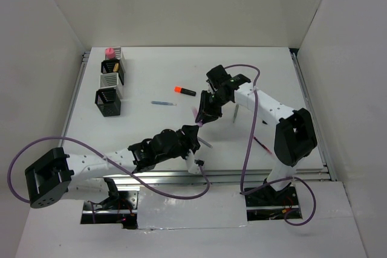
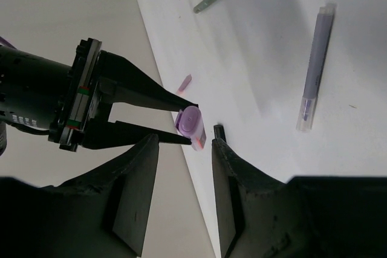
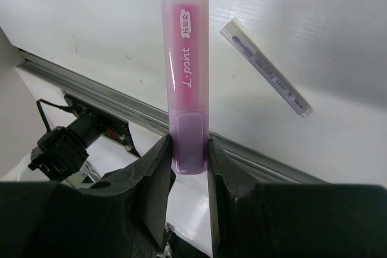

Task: Sort the stationery into containers
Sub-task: Place the pen in the storage box.

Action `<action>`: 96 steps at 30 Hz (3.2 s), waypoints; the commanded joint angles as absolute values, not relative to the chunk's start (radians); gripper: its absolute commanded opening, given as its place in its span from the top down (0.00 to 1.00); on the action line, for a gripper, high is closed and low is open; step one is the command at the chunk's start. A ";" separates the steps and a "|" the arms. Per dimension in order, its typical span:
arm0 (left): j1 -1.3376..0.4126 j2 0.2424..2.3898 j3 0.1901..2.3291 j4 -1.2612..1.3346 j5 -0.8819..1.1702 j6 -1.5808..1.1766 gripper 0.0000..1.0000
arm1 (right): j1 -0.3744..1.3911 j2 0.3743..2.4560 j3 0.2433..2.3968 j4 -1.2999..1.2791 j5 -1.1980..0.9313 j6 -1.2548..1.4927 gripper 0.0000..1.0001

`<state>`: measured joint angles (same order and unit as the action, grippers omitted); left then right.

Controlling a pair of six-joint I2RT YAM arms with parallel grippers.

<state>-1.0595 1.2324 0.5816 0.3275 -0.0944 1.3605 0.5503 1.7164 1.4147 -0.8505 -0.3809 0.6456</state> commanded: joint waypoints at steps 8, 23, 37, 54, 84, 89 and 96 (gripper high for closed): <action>-1.068 1.298 0.632 0.413 -0.046 1.394 0.47 | 0.557 1.677 1.428 -0.859 -0.420 0.660 1.00; -1.060 1.388 0.676 0.465 -0.113 1.424 0.49 | 0.558 1.655 1.385 -0.835 -0.440 0.672 1.00; -1.039 1.445 0.703 0.443 -0.201 1.440 0.52 | 0.557 1.628 1.376 -0.830 -0.434 0.667 1.00; -1.039 1.460 0.712 0.423 -0.255 1.480 1.00 | 0.557 1.618 1.365 -0.816 -0.433 0.649 0.81; -0.941 1.235 1.152 -0.218 -0.204 0.559 1.00 | 0.129 1.542 1.709 -0.810 -0.451 0.393 0.32; -0.643 1.299 1.344 -0.284 -0.056 0.274 1.00 | 0.080 1.543 1.714 -0.810 -0.465 0.325 0.33; -0.096 1.462 1.512 -0.244 0.164 0.091 1.00 | 0.066 1.568 1.643 -0.816 -0.505 0.324 0.34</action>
